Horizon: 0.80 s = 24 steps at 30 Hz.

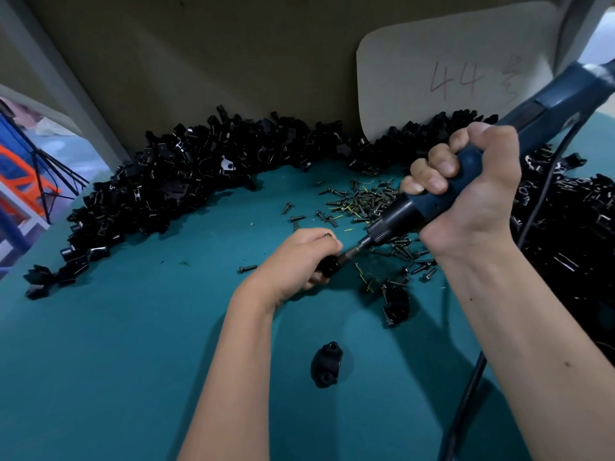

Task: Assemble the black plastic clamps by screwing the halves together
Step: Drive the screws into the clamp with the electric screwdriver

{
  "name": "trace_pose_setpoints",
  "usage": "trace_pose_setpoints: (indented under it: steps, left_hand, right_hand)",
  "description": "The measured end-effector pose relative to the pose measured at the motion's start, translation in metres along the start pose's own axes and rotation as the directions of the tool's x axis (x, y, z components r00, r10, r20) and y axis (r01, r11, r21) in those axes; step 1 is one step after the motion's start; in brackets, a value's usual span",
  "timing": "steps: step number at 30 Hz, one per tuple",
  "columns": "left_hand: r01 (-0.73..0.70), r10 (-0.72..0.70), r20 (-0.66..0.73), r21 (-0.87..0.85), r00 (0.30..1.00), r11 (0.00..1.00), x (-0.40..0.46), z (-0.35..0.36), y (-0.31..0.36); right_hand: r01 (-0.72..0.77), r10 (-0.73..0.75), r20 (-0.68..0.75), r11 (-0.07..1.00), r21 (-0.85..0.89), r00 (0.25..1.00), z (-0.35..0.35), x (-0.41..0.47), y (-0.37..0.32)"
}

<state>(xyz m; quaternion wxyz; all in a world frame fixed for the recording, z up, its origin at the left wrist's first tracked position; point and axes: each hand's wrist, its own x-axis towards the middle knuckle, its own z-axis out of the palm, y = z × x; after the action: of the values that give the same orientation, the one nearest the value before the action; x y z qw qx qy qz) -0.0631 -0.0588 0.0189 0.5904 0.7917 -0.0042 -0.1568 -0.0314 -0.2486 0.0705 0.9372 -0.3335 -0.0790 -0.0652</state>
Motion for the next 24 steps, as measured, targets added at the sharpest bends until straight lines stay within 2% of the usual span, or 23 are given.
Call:
trace_pose_setpoints:
  steps: [5, 11, 18, 21, 24]
  left_hand:
    - [0.014, -0.013, 0.034, -0.035, 0.999, 0.999, 0.002, -0.002, -0.003]
    - [0.054, -0.026, 0.195, -0.137, 0.98, 0.989, -0.003, -0.003, -0.005]
    - [0.134, -0.047, 0.384, -0.204, 0.922, 0.97, -0.007, -0.001, -0.002]
    - [0.117, -0.047, 0.349, -0.183, 0.936, 0.976, -0.005, -0.001, -0.003]
    - [0.045, -0.03, 0.143, -0.1, 0.989, 0.994, 0.001, 0.0, -0.005]
  right_hand:
    - [-0.045, 0.043, 0.027, 0.997, 0.057, 0.999, -0.006, 0.002, 0.001]
    - [-0.11, 0.083, 0.194, 0.985, 0.133, 0.977, -0.013, 0.002, -0.002]
    - [-0.19, 0.112, 0.306, 0.953, 0.236, 0.945, -0.012, 0.001, -0.008]
    - [-0.15, 0.103, 0.228, 0.969, 0.199, 0.968, -0.006, -0.001, -0.008]
    - [-0.027, 0.025, 0.092, 0.999, 0.029, 0.995, 0.004, -0.003, -0.007]
